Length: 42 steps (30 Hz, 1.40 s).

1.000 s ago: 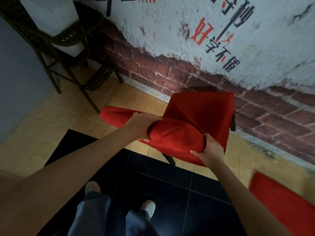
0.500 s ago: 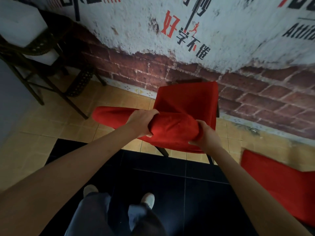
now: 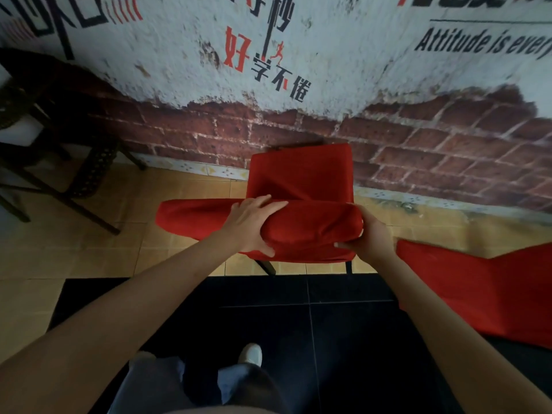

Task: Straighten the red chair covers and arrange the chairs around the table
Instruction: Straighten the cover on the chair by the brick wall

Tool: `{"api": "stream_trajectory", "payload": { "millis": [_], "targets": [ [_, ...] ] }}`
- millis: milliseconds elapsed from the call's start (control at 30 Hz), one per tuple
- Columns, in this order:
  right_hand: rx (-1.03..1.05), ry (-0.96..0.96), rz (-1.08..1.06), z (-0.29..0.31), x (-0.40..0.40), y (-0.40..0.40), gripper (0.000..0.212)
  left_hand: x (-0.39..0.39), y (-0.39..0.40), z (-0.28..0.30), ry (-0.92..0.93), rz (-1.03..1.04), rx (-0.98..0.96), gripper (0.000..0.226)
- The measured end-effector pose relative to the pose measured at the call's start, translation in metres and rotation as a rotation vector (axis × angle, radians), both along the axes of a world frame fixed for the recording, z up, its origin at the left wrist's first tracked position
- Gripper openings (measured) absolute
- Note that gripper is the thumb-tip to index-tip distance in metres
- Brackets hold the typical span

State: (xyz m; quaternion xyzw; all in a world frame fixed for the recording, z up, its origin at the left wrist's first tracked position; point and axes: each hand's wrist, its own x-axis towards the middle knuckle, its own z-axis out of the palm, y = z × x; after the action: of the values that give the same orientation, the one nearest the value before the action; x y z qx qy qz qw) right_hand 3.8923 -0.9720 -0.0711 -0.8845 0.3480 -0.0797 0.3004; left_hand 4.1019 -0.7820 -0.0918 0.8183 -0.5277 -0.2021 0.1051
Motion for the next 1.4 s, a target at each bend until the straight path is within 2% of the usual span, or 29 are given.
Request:
{"api": "stream_trajectory", "payload": {
  "millis": [100, 267, 533, 933, 1233, 1400],
  "targets": [
    [0.081, -0.054, -0.04, 0.009, -0.014, -0.003, 0.101, 0.008, 0.004, -0.006, -0.081, 0.06, 0.135, 0.119],
    [0.086, -0.116, -0.096, 0.024, -0.032, -0.003, 0.113, 0.006, -0.012, -0.005, -0.134, -0.03, 0.156, 0.085],
    [0.003, 0.006, -0.097, 0.025, -0.047, -0.009, 0.108, 0.003, -0.037, 0.005, -0.257, -0.182, 0.172, 0.067],
    [0.019, -0.055, -0.245, 0.001, -0.069, 0.021, 0.093, -0.001, -0.036, 0.013, -0.243, -0.209, 0.11, 0.065],
    [0.03, -0.037, -0.283, 0.001, -0.069, 0.064, 0.087, 0.001, 0.006, 0.014, -0.242, -0.261, 0.092, 0.055],
    [0.109, -0.05, -0.347, -0.012, -0.074, 0.101, 0.089, 0.002, 0.029, 0.011, -0.28, -0.326, 0.098, 0.054]
  ]
}}
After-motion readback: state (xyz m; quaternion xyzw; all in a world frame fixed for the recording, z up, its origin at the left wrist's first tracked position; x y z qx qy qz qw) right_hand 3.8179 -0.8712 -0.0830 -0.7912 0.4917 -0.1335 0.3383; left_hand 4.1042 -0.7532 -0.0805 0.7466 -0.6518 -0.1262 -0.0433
